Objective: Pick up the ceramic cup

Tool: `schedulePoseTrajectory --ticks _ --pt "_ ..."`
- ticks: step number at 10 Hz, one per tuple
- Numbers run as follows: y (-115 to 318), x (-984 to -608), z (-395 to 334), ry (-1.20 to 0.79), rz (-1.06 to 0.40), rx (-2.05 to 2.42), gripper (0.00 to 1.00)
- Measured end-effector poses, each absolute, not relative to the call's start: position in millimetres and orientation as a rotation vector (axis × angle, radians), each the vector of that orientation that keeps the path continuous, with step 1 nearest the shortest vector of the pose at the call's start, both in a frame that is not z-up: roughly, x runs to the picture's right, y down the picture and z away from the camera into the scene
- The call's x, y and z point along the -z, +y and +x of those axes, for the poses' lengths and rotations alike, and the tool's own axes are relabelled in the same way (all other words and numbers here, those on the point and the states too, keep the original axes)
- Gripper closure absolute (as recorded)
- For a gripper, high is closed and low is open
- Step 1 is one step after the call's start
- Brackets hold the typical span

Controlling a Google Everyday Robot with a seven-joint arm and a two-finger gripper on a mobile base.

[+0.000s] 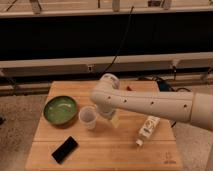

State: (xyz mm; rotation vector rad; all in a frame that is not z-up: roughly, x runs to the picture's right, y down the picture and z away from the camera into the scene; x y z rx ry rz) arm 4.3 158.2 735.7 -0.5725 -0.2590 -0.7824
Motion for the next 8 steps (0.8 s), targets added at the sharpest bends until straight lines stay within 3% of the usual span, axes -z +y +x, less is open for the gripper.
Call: schedulePoseTrajectory --ticks 8 --pt "165.5 -742.4 -3.8 -0.317 -0.563 0.825 0.20"
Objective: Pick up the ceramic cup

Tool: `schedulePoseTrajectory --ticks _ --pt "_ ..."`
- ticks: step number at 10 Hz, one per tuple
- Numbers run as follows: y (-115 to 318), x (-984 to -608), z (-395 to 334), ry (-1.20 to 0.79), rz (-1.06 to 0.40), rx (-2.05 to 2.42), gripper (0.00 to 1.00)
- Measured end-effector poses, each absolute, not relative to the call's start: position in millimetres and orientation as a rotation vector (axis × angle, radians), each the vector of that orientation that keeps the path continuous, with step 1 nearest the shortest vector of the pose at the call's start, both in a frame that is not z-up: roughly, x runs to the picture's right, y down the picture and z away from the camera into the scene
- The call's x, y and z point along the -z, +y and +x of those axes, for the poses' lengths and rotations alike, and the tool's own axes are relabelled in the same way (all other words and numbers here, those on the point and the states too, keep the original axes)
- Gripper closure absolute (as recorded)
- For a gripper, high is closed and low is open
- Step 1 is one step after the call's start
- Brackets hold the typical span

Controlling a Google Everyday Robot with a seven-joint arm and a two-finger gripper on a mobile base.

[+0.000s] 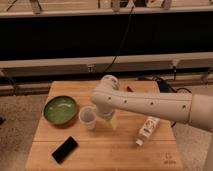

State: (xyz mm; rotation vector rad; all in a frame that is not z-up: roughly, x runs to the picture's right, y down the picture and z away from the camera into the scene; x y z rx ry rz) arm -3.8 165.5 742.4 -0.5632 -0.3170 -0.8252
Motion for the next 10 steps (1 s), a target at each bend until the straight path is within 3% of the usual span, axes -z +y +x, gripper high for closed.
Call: schedulePoseTrajectory --ticks 10 --pt "171.5 -750.4 -8.8 -0.365 -0.544 0.852 0.20"
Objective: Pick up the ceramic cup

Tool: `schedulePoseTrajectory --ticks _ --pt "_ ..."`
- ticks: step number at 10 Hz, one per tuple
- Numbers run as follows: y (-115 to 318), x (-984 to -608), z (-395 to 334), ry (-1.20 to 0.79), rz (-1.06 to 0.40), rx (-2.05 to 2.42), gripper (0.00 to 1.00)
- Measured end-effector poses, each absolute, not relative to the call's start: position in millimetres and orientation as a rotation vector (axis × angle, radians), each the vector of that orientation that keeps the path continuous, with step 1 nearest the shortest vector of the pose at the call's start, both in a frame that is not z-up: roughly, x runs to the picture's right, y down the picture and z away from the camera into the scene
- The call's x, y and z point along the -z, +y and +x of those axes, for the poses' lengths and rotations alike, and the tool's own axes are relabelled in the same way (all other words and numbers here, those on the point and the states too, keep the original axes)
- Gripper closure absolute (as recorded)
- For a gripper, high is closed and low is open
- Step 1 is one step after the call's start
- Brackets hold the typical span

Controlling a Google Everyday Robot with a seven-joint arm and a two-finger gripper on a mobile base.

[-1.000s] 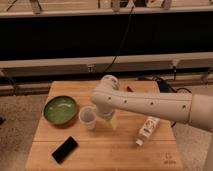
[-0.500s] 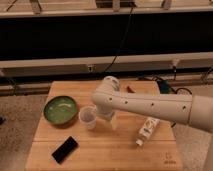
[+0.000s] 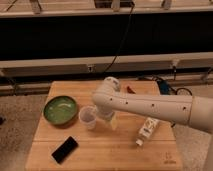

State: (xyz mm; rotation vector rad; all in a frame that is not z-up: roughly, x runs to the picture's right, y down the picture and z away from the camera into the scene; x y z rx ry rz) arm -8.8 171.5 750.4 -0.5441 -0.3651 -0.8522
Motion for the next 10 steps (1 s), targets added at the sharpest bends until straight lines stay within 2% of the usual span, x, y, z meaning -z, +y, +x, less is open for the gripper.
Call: schedulePoseTrajectory --ticks 10 --pt "175.2 -753.9 -10.3 -0.401 -0.531 0.871 0.20"
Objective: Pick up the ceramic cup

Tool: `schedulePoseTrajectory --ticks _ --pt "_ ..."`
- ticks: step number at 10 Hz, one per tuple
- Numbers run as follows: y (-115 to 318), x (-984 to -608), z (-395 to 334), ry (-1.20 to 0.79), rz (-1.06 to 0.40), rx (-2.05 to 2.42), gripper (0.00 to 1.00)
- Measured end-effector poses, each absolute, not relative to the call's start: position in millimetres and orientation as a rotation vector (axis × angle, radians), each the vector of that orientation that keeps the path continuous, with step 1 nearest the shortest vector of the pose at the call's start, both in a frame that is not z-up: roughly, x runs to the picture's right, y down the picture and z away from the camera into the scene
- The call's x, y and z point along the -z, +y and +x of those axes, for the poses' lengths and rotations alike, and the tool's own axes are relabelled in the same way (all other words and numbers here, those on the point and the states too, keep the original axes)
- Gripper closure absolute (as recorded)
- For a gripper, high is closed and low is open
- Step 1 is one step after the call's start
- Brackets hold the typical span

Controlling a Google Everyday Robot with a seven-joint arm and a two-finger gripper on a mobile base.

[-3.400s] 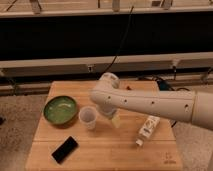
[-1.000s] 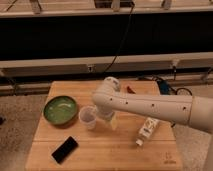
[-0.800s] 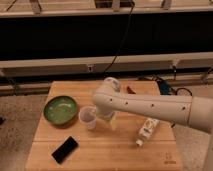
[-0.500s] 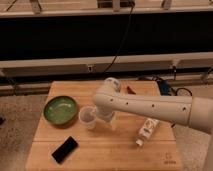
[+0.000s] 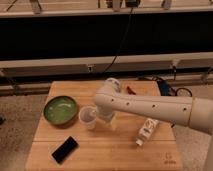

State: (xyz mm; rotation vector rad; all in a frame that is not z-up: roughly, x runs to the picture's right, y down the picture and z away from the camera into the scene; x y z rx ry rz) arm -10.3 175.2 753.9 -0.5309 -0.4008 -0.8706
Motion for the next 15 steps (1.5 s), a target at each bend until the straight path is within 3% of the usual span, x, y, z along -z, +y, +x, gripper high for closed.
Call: schedulePoseTrajectory --ticks 15 --pt "177.3 -758.3 -11.6 -0.445 -0.521 0.884 0.20"
